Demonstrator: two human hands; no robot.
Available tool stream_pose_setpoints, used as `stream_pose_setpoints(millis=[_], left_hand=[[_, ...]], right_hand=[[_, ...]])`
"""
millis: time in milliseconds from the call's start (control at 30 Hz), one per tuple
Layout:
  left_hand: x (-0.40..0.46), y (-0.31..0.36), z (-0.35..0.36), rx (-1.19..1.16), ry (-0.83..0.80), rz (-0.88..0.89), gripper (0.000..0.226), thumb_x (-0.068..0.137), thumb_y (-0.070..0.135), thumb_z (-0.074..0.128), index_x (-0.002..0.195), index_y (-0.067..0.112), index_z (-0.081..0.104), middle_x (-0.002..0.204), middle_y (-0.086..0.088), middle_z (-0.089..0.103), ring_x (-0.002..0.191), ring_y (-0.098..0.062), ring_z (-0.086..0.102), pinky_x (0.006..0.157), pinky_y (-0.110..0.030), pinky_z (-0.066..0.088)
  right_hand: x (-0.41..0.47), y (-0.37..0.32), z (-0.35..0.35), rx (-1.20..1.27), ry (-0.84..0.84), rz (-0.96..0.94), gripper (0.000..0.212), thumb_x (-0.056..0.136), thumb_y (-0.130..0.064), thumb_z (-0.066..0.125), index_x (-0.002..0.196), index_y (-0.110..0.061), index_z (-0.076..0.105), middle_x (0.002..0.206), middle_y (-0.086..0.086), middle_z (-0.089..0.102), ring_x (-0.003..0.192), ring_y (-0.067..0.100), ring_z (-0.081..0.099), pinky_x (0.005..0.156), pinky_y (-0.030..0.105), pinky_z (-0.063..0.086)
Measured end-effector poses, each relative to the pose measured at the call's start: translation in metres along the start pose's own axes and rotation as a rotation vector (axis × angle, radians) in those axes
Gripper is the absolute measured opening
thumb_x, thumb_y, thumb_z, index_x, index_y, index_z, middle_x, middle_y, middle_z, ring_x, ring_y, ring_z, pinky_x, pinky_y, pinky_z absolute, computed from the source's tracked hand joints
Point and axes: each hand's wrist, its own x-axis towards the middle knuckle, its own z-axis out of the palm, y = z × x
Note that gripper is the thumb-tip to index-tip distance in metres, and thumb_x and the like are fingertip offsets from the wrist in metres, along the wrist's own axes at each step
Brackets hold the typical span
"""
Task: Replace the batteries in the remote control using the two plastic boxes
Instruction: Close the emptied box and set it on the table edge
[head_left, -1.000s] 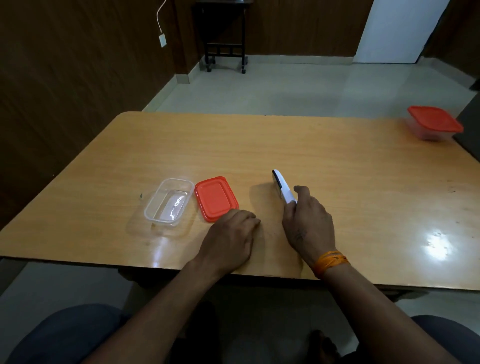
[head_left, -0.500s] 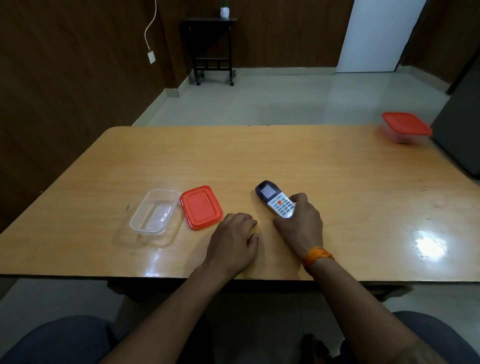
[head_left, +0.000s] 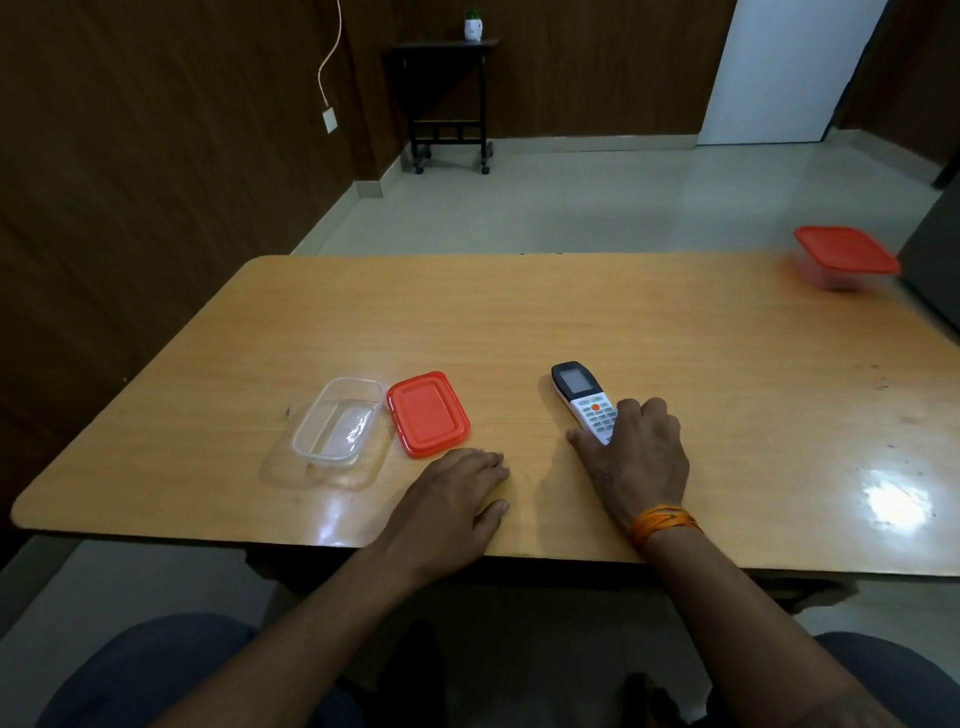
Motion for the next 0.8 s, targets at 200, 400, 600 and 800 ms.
stream_pose_setpoints(millis=[200, 400, 600, 800], left_hand=[[-0.03, -0.017, -0.024, -0.06, 0.143, -0.167, 0.045, 0.095, 0.032, 0.068, 0.137, 0.018, 0.067, 0.143, 0.001, 0.064, 0.134, -0.016, 0.055, 0.109, -0.021, 0.034], [-0.032, -0.02, -0.019, -0.129, 0.241, -0.437, 0.058, 0.097, 0.029, 0.068, 0.151, 0.017, 0.052, 0.157, -0.002, 0.05, 0.145, -0.018, 0.044, 0.115, -0.025, 0.031], [-0.018, -0.017, -0.008, -0.109, 0.168, -0.515, 0.078, 0.102, 0.041, 0.056, 0.164, 0.012, 0.02, 0.173, -0.01, 0.017, 0.159, -0.026, 0.016, 0.128, -0.037, 0.017], [-0.013, -0.021, -0.004, -0.063, 0.162, -0.477, 0.074, 0.106, 0.043, 0.048, 0.165, 0.011, 0.018, 0.173, -0.011, 0.017, 0.16, -0.025, 0.013, 0.129, -0.034, 0.009]], right_hand=[[-0.016, -0.025, -0.01, 0.016, 0.213, -0.25, 0.049, 0.088, -0.048, 0.074, 0.114, -0.009, 0.063, 0.109, 0.013, 0.054, 0.092, 0.027, 0.055, 0.055, 0.03, 0.045], [-0.033, -0.078, 0.002, 0.226, -0.036, -0.298, 0.053, 0.095, -0.057, 0.061, 0.129, -0.017, 0.06, 0.117, 0.004, 0.064, 0.102, 0.022, 0.066, 0.078, 0.039, 0.057], [-0.028, -0.123, 0.026, 0.16, -0.255, -0.258, 0.055, 0.097, -0.058, 0.057, 0.128, -0.012, 0.059, 0.124, 0.01, 0.058, 0.107, 0.03, 0.064, 0.08, 0.038, 0.053], [-0.016, -0.137, 0.04, 0.266, -0.26, -0.124, 0.042, 0.092, -0.05, 0.064, 0.111, -0.012, 0.064, 0.113, 0.008, 0.058, 0.096, 0.029, 0.063, 0.076, 0.039, 0.054]])
